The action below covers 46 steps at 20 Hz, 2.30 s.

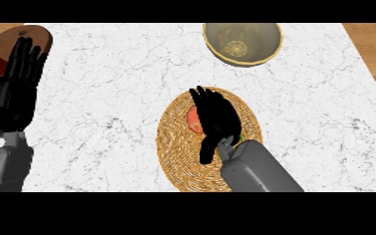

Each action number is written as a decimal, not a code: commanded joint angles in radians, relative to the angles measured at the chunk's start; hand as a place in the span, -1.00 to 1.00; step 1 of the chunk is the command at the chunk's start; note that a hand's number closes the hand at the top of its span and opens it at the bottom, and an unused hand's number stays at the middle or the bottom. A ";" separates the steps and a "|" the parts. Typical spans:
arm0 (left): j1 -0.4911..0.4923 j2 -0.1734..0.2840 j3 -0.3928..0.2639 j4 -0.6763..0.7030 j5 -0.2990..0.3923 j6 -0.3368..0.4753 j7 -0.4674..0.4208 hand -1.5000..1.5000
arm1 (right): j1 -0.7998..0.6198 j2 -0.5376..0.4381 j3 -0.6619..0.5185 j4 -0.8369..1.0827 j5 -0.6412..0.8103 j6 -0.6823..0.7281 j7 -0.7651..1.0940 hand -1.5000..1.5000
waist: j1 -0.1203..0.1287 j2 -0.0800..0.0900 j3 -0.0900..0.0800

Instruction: Pick the squash from the placemat and place it in the bowl

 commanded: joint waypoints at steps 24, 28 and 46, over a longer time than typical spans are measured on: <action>-0.016 -0.040 0.060 0.021 -0.045 -0.049 -0.009 0.00 | 0.025 -0.030 -0.007 0.190 0.137 -0.217 -0.229 1.00 | -0.003 -0.001 0.000; -0.002 -0.044 0.059 0.008 -0.057 -0.037 -0.003 0.00 | -0.041 -0.194 -0.138 0.173 0.058 -0.131 -0.345 1.00 | -0.007 0.000 0.000; -0.044 -0.039 0.045 -0.024 -0.036 -0.056 0.029 0.00 | -0.170 -1.030 -0.626 0.763 -0.173 -0.121 -1.310 1.00 | 0.044 0.027 0.009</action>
